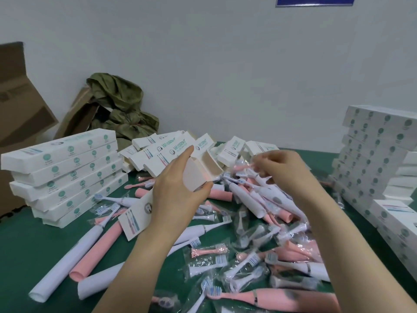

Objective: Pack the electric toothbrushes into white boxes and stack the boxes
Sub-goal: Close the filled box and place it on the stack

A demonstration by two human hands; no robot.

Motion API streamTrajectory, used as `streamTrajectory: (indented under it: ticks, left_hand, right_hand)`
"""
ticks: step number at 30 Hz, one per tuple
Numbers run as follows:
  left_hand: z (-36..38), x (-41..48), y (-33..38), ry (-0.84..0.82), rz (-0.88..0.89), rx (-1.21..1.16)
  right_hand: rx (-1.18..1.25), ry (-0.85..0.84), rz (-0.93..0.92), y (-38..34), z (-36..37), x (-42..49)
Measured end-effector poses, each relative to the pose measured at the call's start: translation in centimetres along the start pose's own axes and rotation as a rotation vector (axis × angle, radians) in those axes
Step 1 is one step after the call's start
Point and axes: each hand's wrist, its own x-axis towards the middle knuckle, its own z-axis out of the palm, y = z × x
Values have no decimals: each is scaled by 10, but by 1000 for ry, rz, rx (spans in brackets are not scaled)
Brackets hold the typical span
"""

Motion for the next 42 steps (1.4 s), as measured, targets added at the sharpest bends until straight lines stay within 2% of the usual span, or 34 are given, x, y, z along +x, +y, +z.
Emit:
streamTrajectory:
  ticks: [2, 4, 6, 9, 11, 14, 16, 19, 21, 26, 33, 35, 39, 42]
  left_hand:
    - [0, 0, 0, 9, -1, 1]
    - [1, 0, 1, 7, -2, 8]
    - [1, -1, 3, 13, -8, 13]
    - [2, -2, 6, 29, -2, -26]
    - [2, -2, 5, 9, -14, -41]
    - [5, -3, 5, -31, -7, -7]
    - [7, -4, 7, -49, 3, -4]
    - [8, -7, 8, -62, -9, 5]
    - [8, -9, 9, -63, -15, 1]
    - [9, -11, 14, -38, 5, -11]
    - [10, -11, 10, -27, 3, 18]
    - [9, -10, 9, -20, 0, 22]
    - [9, -10, 10, -3, 9, 15]
    - [9, -9, 11, 2, 20, -5]
  right_hand:
    - [503, 74, 57, -12, 3, -5]
    - [714, -18, 42, -22, 18, -14]
    - [626, -125, -40, -30, 40, -24]
    - [113, -42, -245, -29, 61, -32]
    - [-132, -18, -366, -27, 64, -32]
    - [-263, -14, -457, -24, 61, -28]
    - [-162, 9, -422, -23, 58, -26]
    - [179, 32, -204, -24, 59, -24]
    - [309, 45, -100, -22, 61, -22]
    - [586, -3, -33, -19, 60, -21]
    - [476, -193, -23, -17, 57, -18]
    - [460, -157, -37, -17, 55, -16]
    - [397, 2, -188, -17, 57, -19]
    - [159, 18, -305, -16, 62, -21]
